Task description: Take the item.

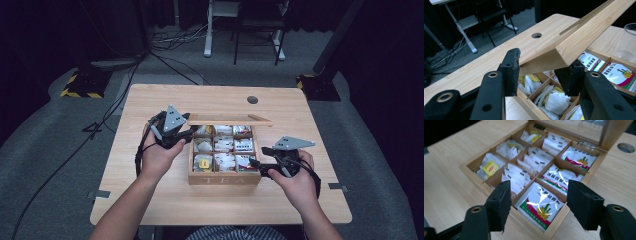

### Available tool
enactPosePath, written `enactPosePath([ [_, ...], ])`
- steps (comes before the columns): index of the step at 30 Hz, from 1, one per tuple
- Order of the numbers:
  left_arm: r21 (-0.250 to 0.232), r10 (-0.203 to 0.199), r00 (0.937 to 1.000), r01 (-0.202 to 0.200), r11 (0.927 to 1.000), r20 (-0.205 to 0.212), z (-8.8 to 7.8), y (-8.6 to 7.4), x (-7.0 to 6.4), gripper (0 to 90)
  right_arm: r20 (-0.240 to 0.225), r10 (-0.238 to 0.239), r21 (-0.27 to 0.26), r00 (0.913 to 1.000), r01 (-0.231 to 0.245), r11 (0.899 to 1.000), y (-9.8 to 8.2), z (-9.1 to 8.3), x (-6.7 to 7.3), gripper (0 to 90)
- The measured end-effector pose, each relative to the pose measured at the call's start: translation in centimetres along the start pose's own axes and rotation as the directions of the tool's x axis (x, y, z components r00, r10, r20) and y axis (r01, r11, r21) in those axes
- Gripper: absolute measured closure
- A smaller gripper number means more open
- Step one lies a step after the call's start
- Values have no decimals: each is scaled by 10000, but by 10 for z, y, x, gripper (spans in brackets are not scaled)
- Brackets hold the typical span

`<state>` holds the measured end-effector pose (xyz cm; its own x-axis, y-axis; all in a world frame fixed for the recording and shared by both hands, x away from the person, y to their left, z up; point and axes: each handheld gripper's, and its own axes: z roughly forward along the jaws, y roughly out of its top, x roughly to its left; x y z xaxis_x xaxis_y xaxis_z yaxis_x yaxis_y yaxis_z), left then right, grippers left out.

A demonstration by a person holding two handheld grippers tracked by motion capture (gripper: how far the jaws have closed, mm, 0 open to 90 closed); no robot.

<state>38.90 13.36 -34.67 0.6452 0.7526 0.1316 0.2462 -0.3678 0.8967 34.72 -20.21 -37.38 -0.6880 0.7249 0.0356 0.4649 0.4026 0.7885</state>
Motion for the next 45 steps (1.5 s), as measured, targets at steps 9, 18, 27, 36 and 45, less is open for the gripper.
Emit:
enactPosePath([
  [9,5,76,10000,-76,10000,42,0,0,1,551,-880,-401,-190,9953,386,9991,15,31,24,451],
  [18,33,126,9999,-126,9999,38,0,0,1,550,-1645,-637,-115,9843,626,9980,27,72,40,465],
  [27,42,103,9999,-103,9999,114,0,-1,1,547,-2075,-1063,-167,9724,1052,9943,34,108,58,510],
  [36,31,114,9998,-115,9999,134,0,-1,1,544,-2613,-1276,-3,9568,1321,9912,37,126,66,668],
  [45,24,119,9998,-119,9999,144,0,-1,1,543,-2764,-1612,165,9474,1723,9849,36,144,76,740],
])
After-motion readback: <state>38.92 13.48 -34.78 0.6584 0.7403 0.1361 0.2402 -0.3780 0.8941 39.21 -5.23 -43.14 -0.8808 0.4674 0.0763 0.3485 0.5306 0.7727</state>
